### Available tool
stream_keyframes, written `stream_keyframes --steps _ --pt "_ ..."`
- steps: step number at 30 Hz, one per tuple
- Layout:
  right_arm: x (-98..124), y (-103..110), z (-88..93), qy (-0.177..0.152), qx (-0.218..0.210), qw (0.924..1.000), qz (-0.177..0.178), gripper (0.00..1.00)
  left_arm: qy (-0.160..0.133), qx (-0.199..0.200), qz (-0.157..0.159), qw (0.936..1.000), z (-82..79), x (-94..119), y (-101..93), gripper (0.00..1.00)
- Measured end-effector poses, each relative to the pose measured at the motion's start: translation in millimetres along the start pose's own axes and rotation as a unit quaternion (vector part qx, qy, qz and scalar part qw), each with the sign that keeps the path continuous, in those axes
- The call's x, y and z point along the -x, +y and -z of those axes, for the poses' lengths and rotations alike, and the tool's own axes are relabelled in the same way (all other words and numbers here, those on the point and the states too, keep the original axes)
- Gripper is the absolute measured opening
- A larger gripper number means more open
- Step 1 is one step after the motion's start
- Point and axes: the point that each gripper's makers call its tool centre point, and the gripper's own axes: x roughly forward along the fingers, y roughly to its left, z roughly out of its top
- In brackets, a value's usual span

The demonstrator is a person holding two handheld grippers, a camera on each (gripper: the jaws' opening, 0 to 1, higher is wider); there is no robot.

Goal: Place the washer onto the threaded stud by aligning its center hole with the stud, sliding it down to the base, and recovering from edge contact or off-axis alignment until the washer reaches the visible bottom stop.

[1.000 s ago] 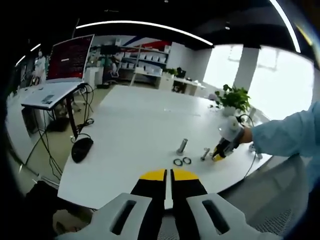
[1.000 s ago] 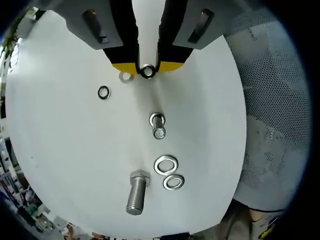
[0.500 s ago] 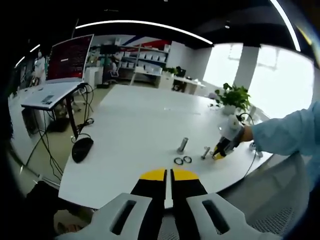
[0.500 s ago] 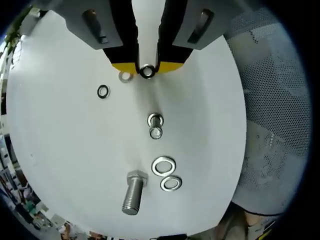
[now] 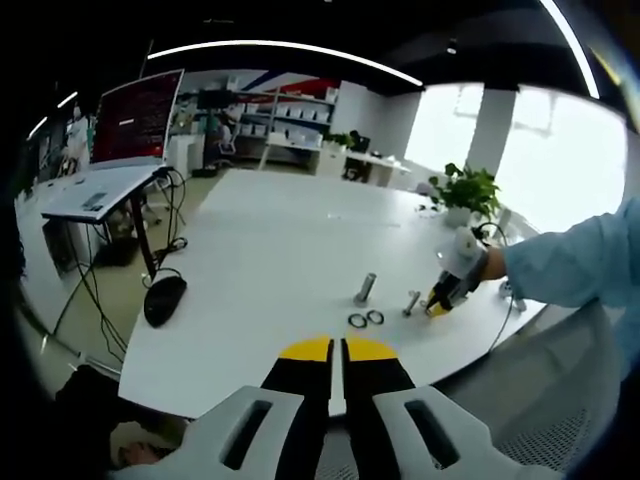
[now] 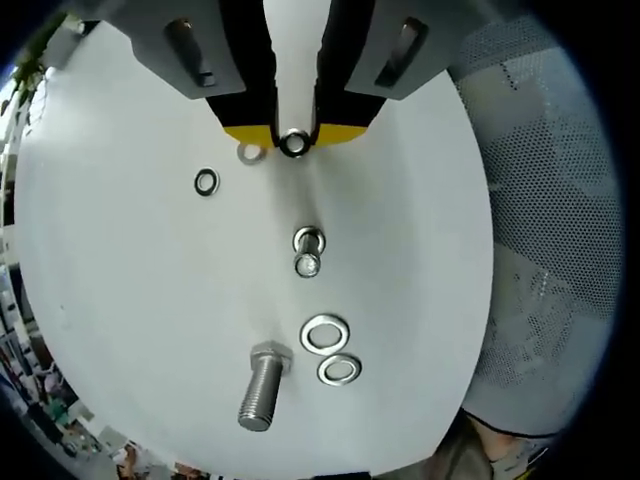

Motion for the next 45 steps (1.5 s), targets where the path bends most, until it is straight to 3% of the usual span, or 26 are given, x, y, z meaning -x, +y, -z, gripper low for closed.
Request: stream_keyframes --steps 6,11,16,27,42,45 --pt "0.9 0.3 0.1 -0.005 0.011 0.9999 0.001 0.15 0.003 -0.002 -0.005 1.0000 0.5 -0.6 1.3 0.00" --pt "0.5 1.8 2.4 -0.009 -0.015 0.9998 -0.013 0.15 0.008 -0.001 -0.004 1.0000 2.3 -0.4 1.1 0.00" --pt "7.6 5.2 1.3 -0.012 -0.002 0.9998 -0.015 0.15 0.009 -0.001 -0.004 1.0000 2.8 -0.3 0.8 0.00" --pt "40.6 8.6 -18.3 -0.071 -0.017 0.9973 -0.010 0.15 0.006 -0.001 -0.003 1.0000 2.2 0.4 0.5 0.00" --pt "75.4 10.5 -54.5 -0.149 0.001 0.9884 0.030 0.15 0.008 0.000 -0.006 0.9999 3.4 0.6 0.7 0.00" --pt "78.6 5.6 -63.3 -0.160 0.013 0.9856 0.055 0.14 0.002 0.001 -0.002 1.0000 1.4 0.7 -0.4 0.00"
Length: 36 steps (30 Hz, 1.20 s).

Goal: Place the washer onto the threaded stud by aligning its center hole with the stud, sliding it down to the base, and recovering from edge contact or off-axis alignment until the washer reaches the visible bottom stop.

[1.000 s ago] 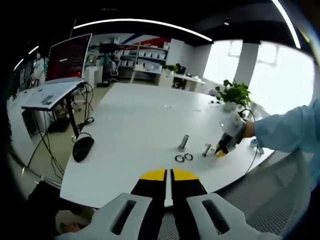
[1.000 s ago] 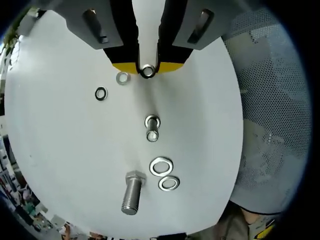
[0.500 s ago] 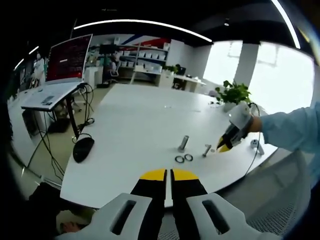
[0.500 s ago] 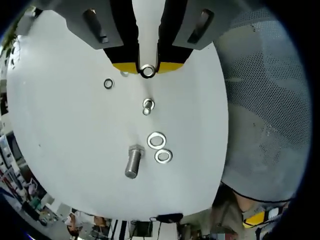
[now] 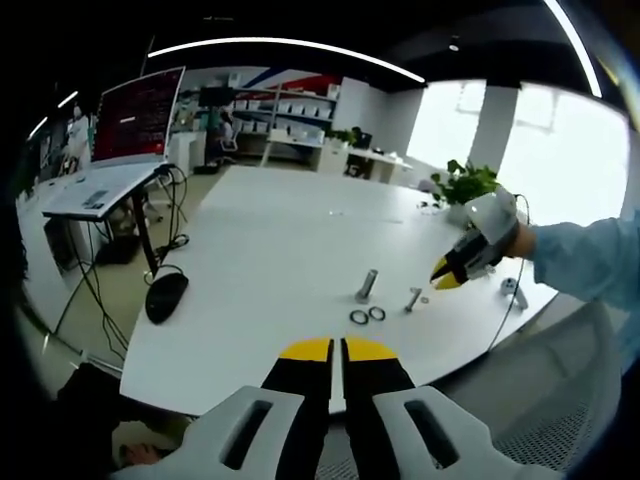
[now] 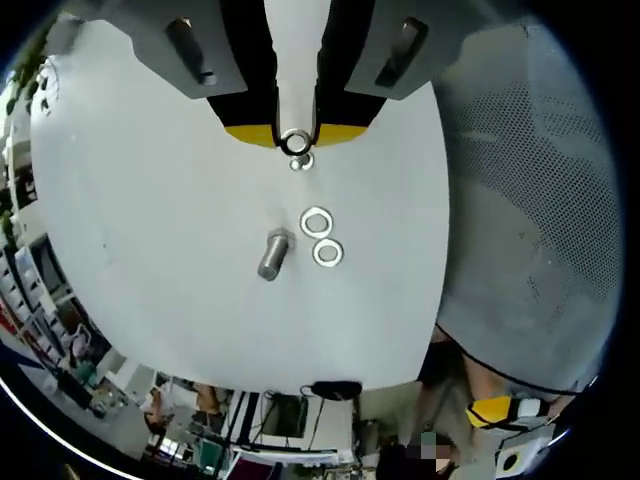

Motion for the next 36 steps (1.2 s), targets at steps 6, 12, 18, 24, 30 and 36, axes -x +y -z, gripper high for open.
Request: stream_keyframes --steps 6,12,18,24,30,36 --pt "-5.9 0.7 -5.4 0.002 0.013 0.9999 -0.001 0.14 0.005 -0.001 -0.002 1.0000 1.6 -0.3 0.7 0.00" --pt "-13.2 4.6 -5.3 0.017 0.022 0.9995 -0.012 0.14 0.005 -0.001 -0.001 1.0000 1.2 -0.6 0.4 0.00" --pt "-18.2 4.2 -2.2 0.039 0.027 0.9988 -0.010 0.14 0.004 -0.001 -0.001 1.0000 1.1 -0.5 0.2 0.00" --pt "-21.5 2.0 0.2 0.050 0.032 0.9982 -0.010 0.14 0.004 0.000 -0.001 1.0000 0.8 -0.4 0.4 0.00" --pt "-24.4 2.0 -0.8 0.056 0.034 0.9977 -0.015 0.14 0.004 0.001 -0.002 1.0000 1.1 -0.2 0.5 0.00" --pt "-27.0 2.9 1.2 0.062 0.036 0.9973 -0.018 0.14 0.004 0.002 -0.003 1.0000 1.1 -0.3 1.4 0.00"
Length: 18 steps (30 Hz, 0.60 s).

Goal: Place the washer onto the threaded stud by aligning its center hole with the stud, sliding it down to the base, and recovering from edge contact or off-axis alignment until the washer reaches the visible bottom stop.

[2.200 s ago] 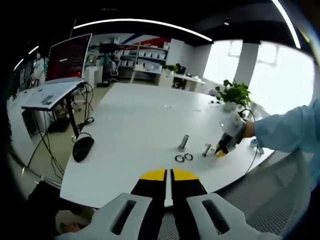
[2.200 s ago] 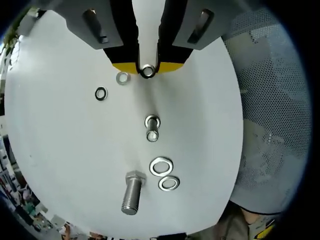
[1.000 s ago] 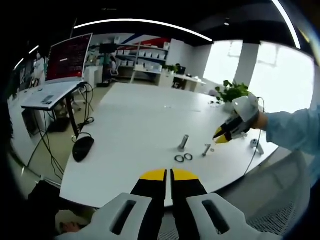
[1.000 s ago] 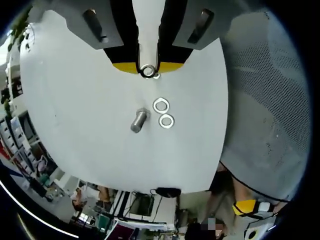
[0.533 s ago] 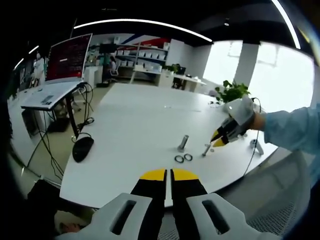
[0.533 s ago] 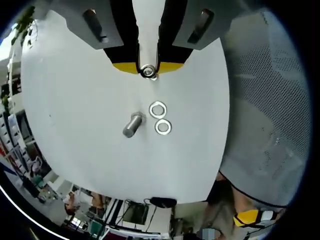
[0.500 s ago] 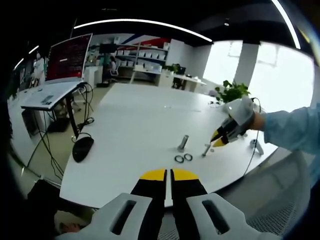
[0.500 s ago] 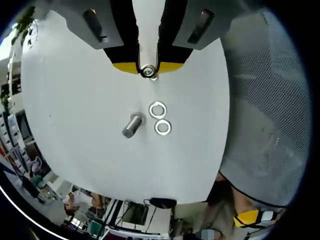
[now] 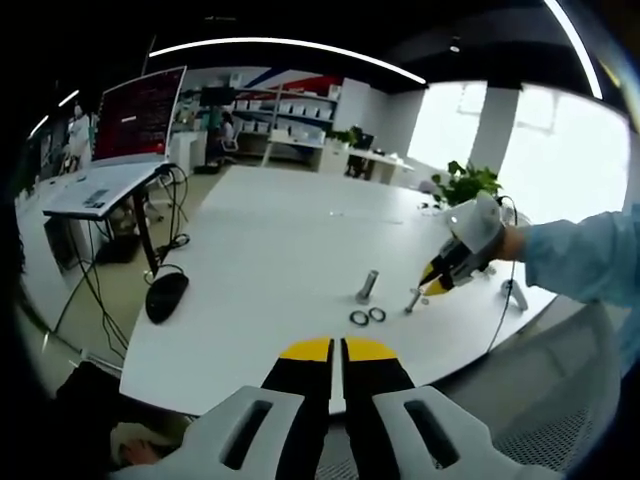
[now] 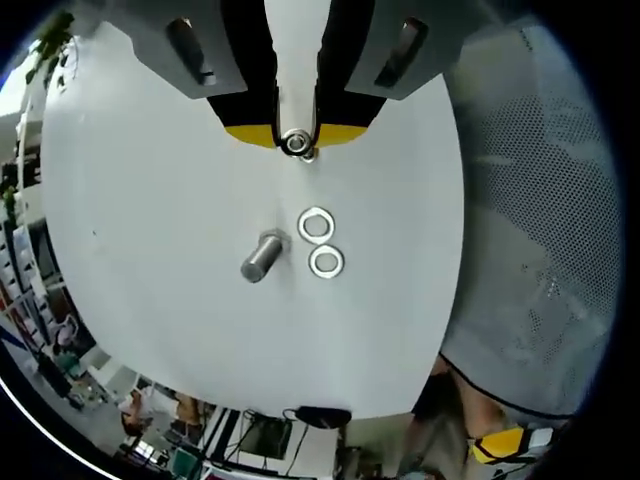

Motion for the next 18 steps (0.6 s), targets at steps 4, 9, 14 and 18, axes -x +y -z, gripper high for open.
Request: stream_keyframes --steps 4,9,14,18 --pt "-4.2 -0.8 1.4 0.007 0.002 1.0000 -0.003 0.14 0.001 0.000 0.000 1.0000 0.4 0.0 0.0 0.00" --pt "-11.1 -0.1 2.4 0.018 0.009 0.9998 -0.008 0.14 0.002 0.001 0.000 1.0000 0.7 0.0 0.2 0.00" --pt "-18.3 1.3 5.1 0.028 0.014 0.9994 -0.015 0.14 0.004 0.000 0.000 1.0000 1.2 -0.2 0.3 0.00" --pt "-22.9 2.4 6.7 0.033 0.014 0.9992 -0.020 0.14 0.004 0.000 0.000 1.0000 1.3 -0.4 0.4 0.00"
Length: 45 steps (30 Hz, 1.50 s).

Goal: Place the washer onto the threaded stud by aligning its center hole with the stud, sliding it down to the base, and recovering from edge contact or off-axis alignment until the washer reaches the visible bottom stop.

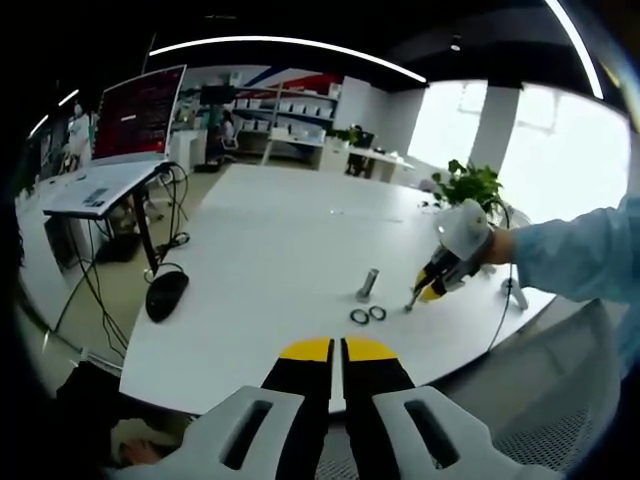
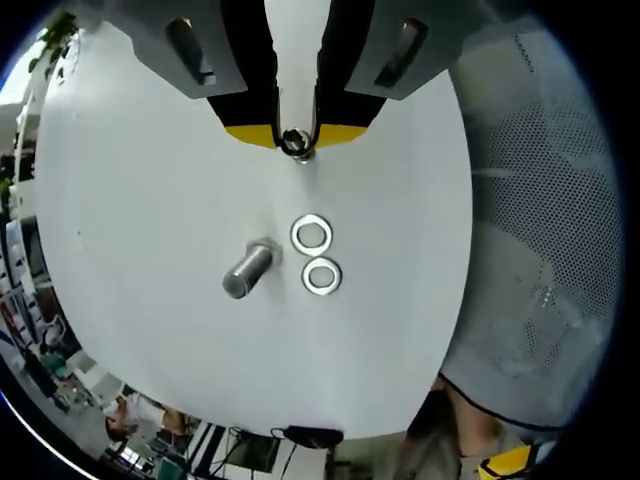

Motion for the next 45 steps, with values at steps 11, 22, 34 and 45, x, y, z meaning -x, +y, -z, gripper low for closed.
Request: stream_keyframes --steps 11,22,34,45 --pt "-16.9 1.1 4.0 0.014 -0.002 0.9998 -0.016 0.14 0.000 0.002 -0.001 1.0000 -0.1 -0.3 0.6 0.00" --pt "-29.8 1.5 12.4 0.025 -0.019 0.9990 -0.032 0.14 0.001 0.003 -0.002 1.0000 0.0 -1.0 1.4 0.00" --pt "-25.5 6.8 10.5 0.010 -0.058 0.9971 -0.049 0.26 0.001 0.003 0.000 1.0000 0.1 -0.8 0.8 0.00" --pt "-9.1 14.5 28.6 0.008 -0.071 0.9959 -0.056 0.27 0.000 0.003 0.000 1.0000 0.0 -0.5 0.3 0.00"
